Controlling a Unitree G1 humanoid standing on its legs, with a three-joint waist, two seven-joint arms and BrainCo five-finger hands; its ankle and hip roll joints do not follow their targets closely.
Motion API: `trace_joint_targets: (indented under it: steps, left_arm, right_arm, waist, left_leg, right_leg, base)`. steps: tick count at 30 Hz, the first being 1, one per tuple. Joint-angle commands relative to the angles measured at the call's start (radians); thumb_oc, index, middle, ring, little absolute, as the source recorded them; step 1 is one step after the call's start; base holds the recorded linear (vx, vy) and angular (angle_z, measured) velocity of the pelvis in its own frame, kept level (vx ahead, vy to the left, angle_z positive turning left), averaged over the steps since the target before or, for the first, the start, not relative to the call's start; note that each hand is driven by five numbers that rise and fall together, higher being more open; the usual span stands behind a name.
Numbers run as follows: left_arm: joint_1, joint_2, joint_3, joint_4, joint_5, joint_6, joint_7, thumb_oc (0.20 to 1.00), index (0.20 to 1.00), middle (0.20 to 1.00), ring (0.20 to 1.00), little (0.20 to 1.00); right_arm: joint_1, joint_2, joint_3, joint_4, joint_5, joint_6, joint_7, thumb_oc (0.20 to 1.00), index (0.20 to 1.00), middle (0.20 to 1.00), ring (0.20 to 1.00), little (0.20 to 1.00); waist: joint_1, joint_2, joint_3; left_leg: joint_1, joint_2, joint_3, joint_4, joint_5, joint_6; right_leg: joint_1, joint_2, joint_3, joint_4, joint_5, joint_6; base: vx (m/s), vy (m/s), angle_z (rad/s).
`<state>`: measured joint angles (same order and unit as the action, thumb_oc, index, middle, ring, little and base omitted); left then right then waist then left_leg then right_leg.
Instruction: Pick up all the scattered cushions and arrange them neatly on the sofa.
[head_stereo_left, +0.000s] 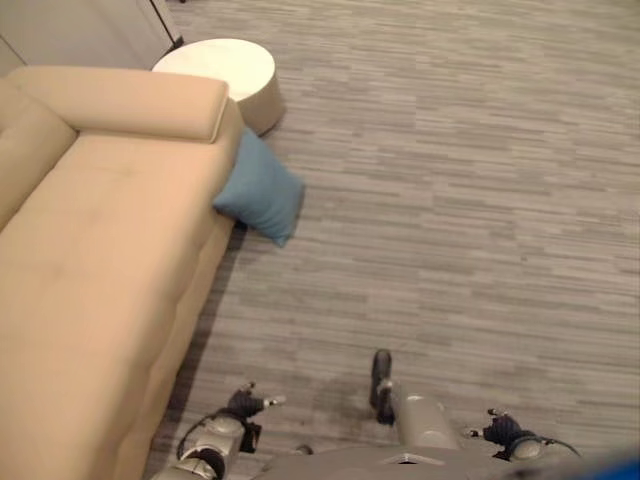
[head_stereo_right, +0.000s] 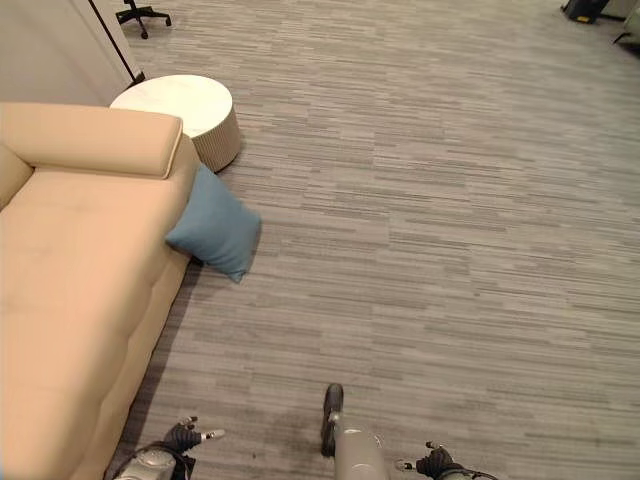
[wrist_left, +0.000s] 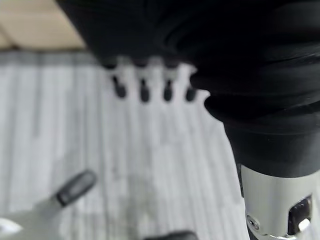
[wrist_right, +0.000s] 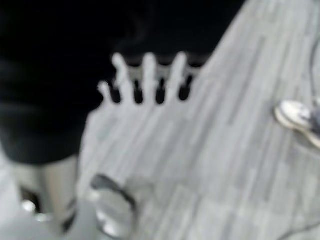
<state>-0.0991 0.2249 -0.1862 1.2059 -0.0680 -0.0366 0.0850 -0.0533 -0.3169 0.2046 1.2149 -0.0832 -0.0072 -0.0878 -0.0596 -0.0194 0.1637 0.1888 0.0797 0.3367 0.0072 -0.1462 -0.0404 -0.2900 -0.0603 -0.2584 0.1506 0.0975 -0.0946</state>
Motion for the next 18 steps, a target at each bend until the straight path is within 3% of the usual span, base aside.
trace_joint_targets:
  steps: [1,2,3,5,6,7,9,10,11,12,13,16,18]
  left_arm:
    - [-0.004,0.035,0.016,-0.016,-0.001,-0.031,-0.003,1.0,1.0,1.0,1.0,1.0]
    - [-0.001,0.019,-0.007,-0.006,0.006,-0.029,-0.009,1.0,1.0,1.0,1.0,1.0]
    - [-0.001,0.02,-0.006,-0.006,0.006,-0.029,-0.009,1.0,1.0,1.0,1.0,1.0]
    - [-0.017,0.017,-0.018,-0.028,-0.025,-0.024,-0.009,1.0,1.0,1.0,1.0,1.0]
    - [-0.018,0.018,-0.018,-0.028,-0.025,-0.024,-0.009,1.0,1.0,1.0,1.0,1.0]
    - [-0.027,0.014,-0.026,-0.019,-0.029,-0.021,-0.006,1.0,1.0,1.0,1.0,1.0]
    - [-0.024,0.012,-0.025,-0.018,-0.034,-0.022,-0.007,1.0,1.0,1.0,1.0,1.0]
    - [-0.02,0.013,-0.021,-0.021,-0.034,-0.024,-0.005,1.0,1.0,1.0,1.0,1.0]
    - [-0.002,0.01,-0.009,-0.02,-0.039,-0.024,-0.004,1.0,1.0,1.0,1.0,1.0]
    - [0.005,0.01,-0.003,-0.017,-0.039,-0.023,-0.004,1.0,1.0,1.0,1.0,1.0]
    - [0.018,0.009,0.001,0.001,-0.027,-0.016,0.001,1.0,1.0,1.0,1.0,1.0]
    - [0.032,0.016,0.012,0.013,-0.025,-0.018,-0.003,1.0,1.0,1.0,1.0,1.0]
    - [0.036,0.031,0.026,0.014,-0.026,-0.014,-0.003,1.0,1.0,1.0,1.0,1.0]
  right_arm:
    - [-0.006,-0.025,0.002,0.036,-0.005,-0.004,-0.005,1.0,1.0,1.0,1.0,1.0]
    - [0.021,-0.031,-0.017,0.035,0.016,-0.01,-0.005,1.0,1.0,1.0,1.0,1.0]
    - [0.021,-0.031,-0.017,0.035,0.016,-0.01,-0.005,1.0,1.0,1.0,1.0,1.0]
    - [0.024,-0.04,-0.015,0.025,0.03,-0.009,-0.017,1.0,1.0,1.0,1.0,1.0]
    - [0.024,-0.039,-0.016,0.025,0.03,-0.009,-0.017,1.0,1.0,1.0,1.0,1.0]
    - [0.032,-0.035,-0.021,0.031,0.046,-0.005,-0.017,1.0,1.0,1.0,1.0,1.0]
    - [0.033,-0.035,-0.021,0.03,0.053,-0.007,-0.017,1.0,1.0,1.0,1.0,1.0]
    - [0.033,-0.036,-0.018,0.031,0.052,-0.01,-0.019,1.0,1.0,1.0,1.0,1.0]
    - [0.04,-0.038,-0.016,0.026,0.047,-0.015,-0.022,1.0,1.0,1.0,1.0,1.0]
    - [0.041,-0.037,-0.01,0.027,0.043,-0.014,-0.02,1.0,1.0,1.0,1.0,1.0]
    - [0.036,-0.039,-0.002,0.028,0.036,-0.015,-0.021,1.0,1.0,1.0,1.0,1.0]
    - [0.018,-0.021,0.015,0.008,0.025,-0.024,-0.012,1.0,1.0,1.0,1.0,1.0]
    - [0.012,-0.006,0.013,-0.027,0.03,-0.032,-0.006,1.0,1.0,1.0,1.0,1.0]
  waist:
    - [-0.056,-0.033,0.005]
    - [-0.084,-0.034,-0.014]
    - [-0.086,-0.036,-0.016]
    - [-0.057,-0.069,0.001]
    - [-0.058,-0.068,0.0]
    - [-0.035,-0.084,0.008]
    - [-0.026,-0.084,0.011]
    - [-0.019,-0.08,0.008]
    - [-0.002,-0.057,0.004]
    - [0.009,-0.043,0.001]
    - [0.027,-0.037,-0.001]
    - [0.04,-0.044,-0.007]
    - [0.038,-0.052,-0.007]
  left_leg:
    - [-0.003,-0.101,-0.125,0.022,-0.002,0.008]
    - [-0.034,-0.046,-0.084,0.272,0.092,-0.051]
    - [-0.038,-0.048,-0.085,0.273,0.093,-0.051]
    - [-0.163,0.017,-0.032,0.497,0.169,-0.093]
    - [-0.168,0.02,-0.035,0.504,0.166,-0.094]
    - [-0.256,0.032,0.005,0.484,0.142,-0.083]
    - [-0.284,0.037,0.022,0.444,0.128,-0.075]
    - [-0.303,0.031,0.038,0.342,0.124,-0.064]
    - [-0.319,0.01,0.01,0.15,0.174,-0.06]
    - [-0.32,0.018,-0.007,0.044,0.231,-0.066]
    - [-0.352,0.036,-0.029,0.008,0.275,-0.074]
    - [-0.322,0.009,-0.031,0.031,0.25,-0.048]
    - [-0.276,-0.022,-0.005,0.032,0.198,-0.005]
  right_leg:
    - [-0.02,-0.031,0.078,-0.074,0.032,0.282]
    - [0.041,-0.035,0.074,-0.055,0.042,0.243]
    - [0.039,-0.037,0.074,-0.057,0.044,0.242]
    - [0.137,-0.041,0.024,-0.104,0.004,0.201]
    - [0.136,-0.039,0.022,-0.105,0.005,0.2]
    - [0.201,-0.047,-0.002,-0.141,-0.019,0.198]
    - [0.226,-0.046,-0.007,-0.159,-0.024,0.202]
    - [0.25,-0.04,-0.011,-0.176,-0.035,0.213]
    - [0.279,-0.018,-0.003,-0.188,-0.056,0.223]
    - [0.298,-0.007,-0.004,-0.19,-0.07,0.226]
    - [0.341,-0.004,-0.003,-0.176,-0.108,0.223]
    - [0.334,-0.022,-0.013,-0.058,-0.148,0.232]
    - [0.262,-0.074,0.001,0.147,-0.099,0.266]
  base:
    - [0.85,-0.369,-0.08]
    - [0.84,-0.372,0.47]
    - [0.53,-0.375,1.3]
    - [0.28,-0.283,1.36]
    - [0.39,-0.289,0.67]
    - [0.32,-0.14,0.42]
    - [0.3,-0.086,0.11]
    - [0.41,0.056,0.03]
    - [0.55,0.086,0.09]
    - [0.68,0.127,-0.3]
    - [0.66,0.13,-0.48]
    - [0.41,0.111,-0.4]
    - [0.45,0.207,-0.27]
